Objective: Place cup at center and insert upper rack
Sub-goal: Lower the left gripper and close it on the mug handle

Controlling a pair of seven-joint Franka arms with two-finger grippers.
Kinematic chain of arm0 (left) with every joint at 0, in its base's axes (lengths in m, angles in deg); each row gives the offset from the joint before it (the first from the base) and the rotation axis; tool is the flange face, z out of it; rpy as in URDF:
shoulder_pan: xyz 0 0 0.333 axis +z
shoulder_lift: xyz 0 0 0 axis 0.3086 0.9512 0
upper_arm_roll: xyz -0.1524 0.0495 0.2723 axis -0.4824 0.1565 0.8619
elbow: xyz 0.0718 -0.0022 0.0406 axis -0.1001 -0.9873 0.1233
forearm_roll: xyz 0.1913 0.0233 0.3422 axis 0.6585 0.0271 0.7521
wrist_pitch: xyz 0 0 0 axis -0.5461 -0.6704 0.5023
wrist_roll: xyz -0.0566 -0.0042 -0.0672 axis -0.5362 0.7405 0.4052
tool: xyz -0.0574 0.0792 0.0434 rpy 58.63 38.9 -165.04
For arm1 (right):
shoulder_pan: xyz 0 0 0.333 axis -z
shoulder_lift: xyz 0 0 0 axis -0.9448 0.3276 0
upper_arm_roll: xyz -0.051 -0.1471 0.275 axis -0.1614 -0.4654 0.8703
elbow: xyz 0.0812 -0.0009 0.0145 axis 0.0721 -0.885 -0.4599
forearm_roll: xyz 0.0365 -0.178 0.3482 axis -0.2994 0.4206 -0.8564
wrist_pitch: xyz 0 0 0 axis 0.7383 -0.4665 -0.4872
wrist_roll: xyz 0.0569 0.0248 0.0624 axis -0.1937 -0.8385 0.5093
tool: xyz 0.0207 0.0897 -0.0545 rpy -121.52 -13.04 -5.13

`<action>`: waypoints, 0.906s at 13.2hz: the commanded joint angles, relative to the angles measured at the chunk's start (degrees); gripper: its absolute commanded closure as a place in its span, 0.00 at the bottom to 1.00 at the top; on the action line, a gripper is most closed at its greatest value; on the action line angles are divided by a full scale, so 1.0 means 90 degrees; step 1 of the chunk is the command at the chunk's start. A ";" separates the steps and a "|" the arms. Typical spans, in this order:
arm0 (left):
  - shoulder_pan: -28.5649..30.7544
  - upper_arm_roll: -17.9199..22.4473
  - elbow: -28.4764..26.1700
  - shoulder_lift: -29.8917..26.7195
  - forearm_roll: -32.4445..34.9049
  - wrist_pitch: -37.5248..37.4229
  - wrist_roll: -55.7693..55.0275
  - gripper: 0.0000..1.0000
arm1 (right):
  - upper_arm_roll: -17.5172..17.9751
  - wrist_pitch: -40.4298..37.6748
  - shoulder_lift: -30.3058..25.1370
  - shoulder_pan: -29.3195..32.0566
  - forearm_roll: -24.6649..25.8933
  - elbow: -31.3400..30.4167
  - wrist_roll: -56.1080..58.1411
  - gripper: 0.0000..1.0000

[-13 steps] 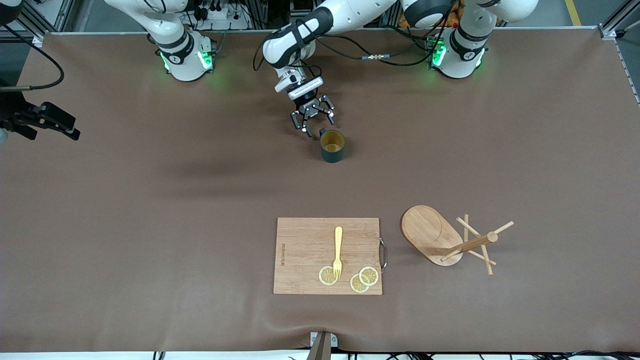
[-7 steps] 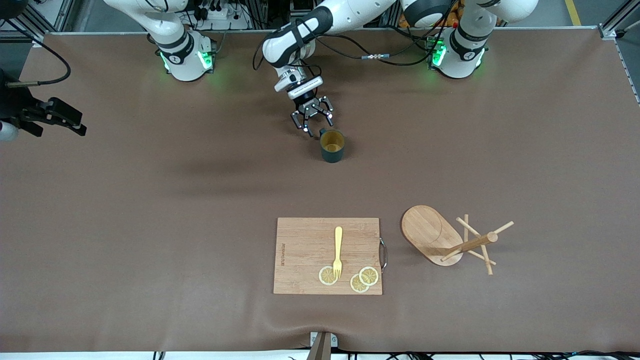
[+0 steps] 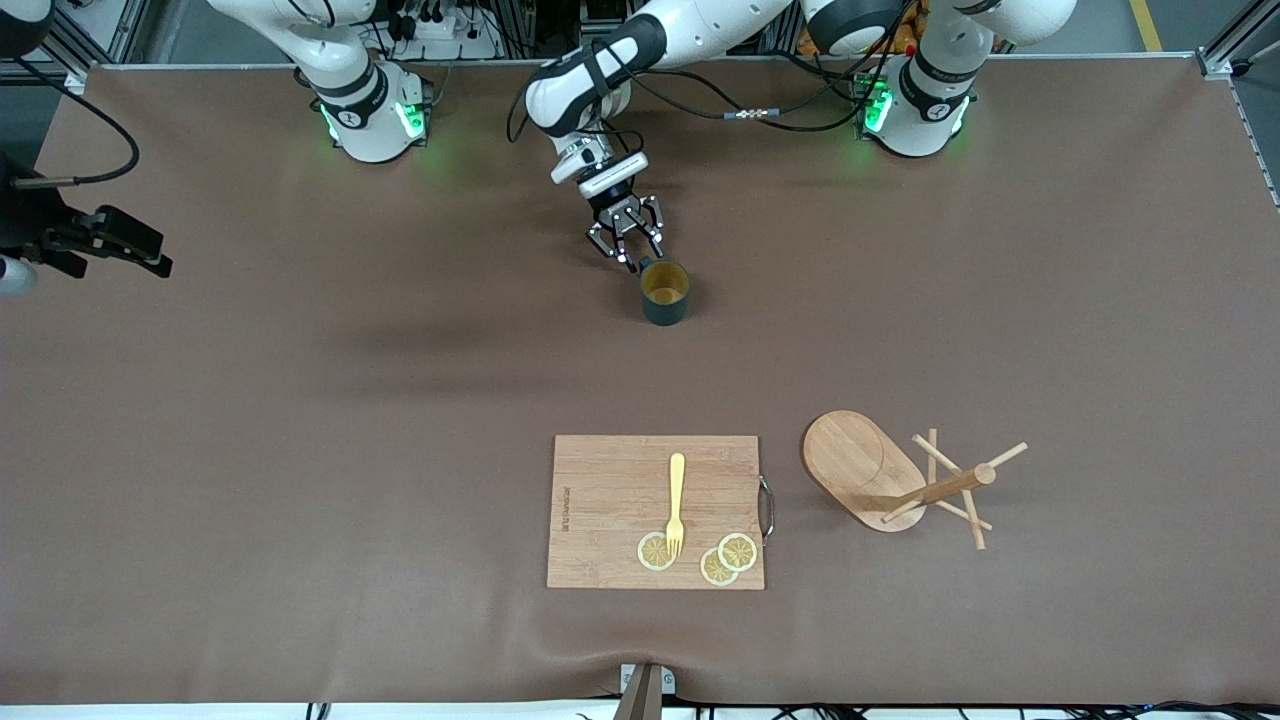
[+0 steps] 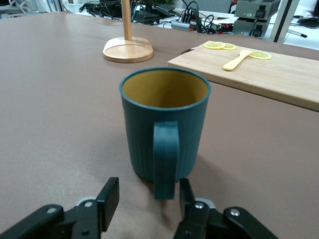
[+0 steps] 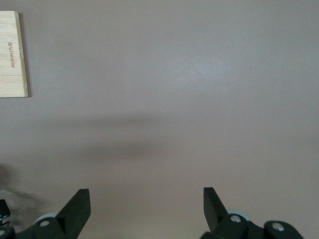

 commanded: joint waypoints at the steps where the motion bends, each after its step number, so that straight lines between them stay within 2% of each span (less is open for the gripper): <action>1: -0.0010 0.0123 0.0079 -0.0021 -0.0215 -0.0030 -0.0079 0.45 | 0.0006 -0.0073 0.0105 0.0092 -0.0065 0.0094 0.0024 0.00; 6: -0.0010 0.0241 0.0098 -0.0012 -0.0205 -0.0021 -0.0050 0.45 | 0.0006 -0.0073 0.0125 0.0102 -0.0065 0.0094 0.0034 0.00; 9: 0.0019 0.0250 0.0098 0.0008 -0.0196 -0.0001 -0.0050 0.57 | 0.0006 -0.0073 0.0125 0.0093 -0.0065 0.0094 0.0034 0.00; 12: 0.0098 0.0250 0.0098 0.0017 -0.0147 0.0018 -0.0031 0.60 | 0.0006 -0.0073 0.0135 0.0093 -0.0065 0.0094 0.0043 0.00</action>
